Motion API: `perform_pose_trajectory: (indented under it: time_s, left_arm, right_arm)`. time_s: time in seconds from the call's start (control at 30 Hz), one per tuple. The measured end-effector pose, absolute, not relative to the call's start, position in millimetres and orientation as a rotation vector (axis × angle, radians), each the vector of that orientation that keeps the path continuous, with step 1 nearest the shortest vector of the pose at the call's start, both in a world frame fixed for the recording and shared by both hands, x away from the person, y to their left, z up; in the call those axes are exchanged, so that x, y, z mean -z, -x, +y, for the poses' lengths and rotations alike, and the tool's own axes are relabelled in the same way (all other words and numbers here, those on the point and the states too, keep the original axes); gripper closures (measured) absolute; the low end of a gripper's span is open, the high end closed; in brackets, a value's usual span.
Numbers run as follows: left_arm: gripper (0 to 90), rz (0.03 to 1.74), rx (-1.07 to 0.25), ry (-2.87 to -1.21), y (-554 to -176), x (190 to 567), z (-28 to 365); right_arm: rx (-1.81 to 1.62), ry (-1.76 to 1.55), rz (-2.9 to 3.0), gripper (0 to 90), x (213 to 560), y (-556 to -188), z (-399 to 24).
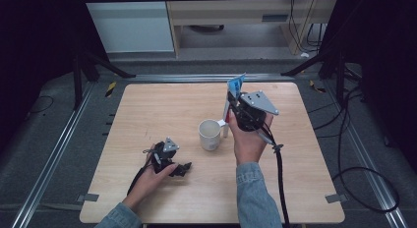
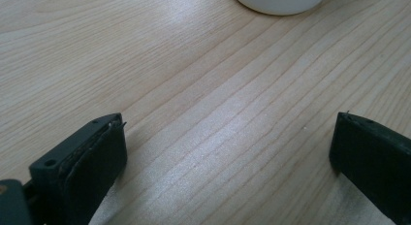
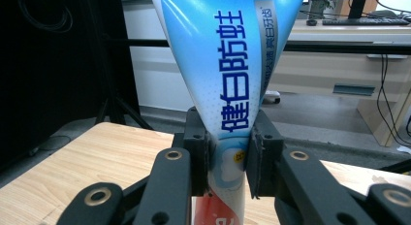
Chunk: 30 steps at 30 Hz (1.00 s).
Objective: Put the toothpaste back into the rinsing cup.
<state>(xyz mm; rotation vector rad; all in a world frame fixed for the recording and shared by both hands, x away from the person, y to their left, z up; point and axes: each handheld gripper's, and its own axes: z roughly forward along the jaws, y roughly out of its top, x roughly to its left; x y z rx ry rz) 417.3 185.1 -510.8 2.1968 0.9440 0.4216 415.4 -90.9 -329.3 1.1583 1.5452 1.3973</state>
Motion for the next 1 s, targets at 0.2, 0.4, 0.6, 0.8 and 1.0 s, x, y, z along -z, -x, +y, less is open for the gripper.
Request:
perform_pose_trajectory:
  time_s: [0.2,0.4,0.6,0.8,1.0]
  left_arm:
    - [0.0,0.944,-0.422,-2.197,-417,511,185]
    - [0.0,0.943,-0.422,-2.197,-417,511,185]
    - [0.0,0.943,-0.422,-2.196,-417,511,185]
    - [0.0,0.943,-0.423,-2.197,-417,511,185]
    - [0.0,0.943,-0.422,-2.197,-417,511,185]
  right_arm:
    - [-1.409,-1.145,1.554,73.7,329,-415,-84]
    - [-1.422,-1.137,1.568,73.7,329,-414,-76]
    - [-1.427,-1.133,1.585,73.7,332,-416,-69]
    - [-1.446,-1.125,1.603,73.6,335,-415,-62]
    - [-1.443,-1.128,1.616,73.7,341,-418,-55]
